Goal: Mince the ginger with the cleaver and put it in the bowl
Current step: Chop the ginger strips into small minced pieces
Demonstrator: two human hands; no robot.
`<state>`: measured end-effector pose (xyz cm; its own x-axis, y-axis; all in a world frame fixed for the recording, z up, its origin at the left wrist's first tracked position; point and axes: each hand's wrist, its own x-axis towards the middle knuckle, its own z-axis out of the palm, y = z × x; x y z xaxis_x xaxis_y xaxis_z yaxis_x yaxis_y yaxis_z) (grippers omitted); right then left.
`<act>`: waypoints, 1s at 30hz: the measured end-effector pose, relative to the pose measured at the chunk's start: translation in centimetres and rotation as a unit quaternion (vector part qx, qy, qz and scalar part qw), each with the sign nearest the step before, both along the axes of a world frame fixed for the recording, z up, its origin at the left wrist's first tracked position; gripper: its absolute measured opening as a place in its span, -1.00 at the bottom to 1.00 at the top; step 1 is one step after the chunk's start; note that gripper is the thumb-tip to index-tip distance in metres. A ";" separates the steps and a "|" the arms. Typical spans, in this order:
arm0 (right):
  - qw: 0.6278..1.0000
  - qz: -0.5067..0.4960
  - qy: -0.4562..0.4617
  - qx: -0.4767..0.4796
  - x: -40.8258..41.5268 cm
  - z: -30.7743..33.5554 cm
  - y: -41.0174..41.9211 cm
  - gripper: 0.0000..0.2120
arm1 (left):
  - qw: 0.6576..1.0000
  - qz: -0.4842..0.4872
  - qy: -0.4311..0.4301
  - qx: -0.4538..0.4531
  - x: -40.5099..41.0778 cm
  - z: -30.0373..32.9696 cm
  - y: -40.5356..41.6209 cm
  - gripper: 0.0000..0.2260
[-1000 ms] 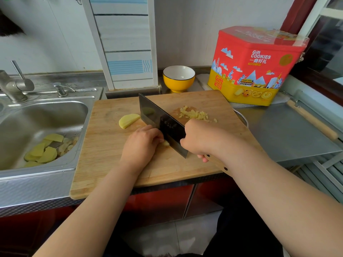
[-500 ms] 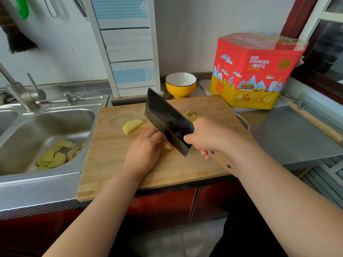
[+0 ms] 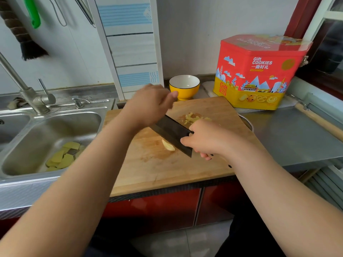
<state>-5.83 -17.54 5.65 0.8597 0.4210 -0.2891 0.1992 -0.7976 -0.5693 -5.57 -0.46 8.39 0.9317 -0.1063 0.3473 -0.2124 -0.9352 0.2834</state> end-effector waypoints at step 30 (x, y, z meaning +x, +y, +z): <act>0.982 0.029 -0.165 -0.089 -2.6 0.2 -0.1 -0.76 | 0.842 -0.113 0.499 0.170 4.3 2.2 -2.0 -0.83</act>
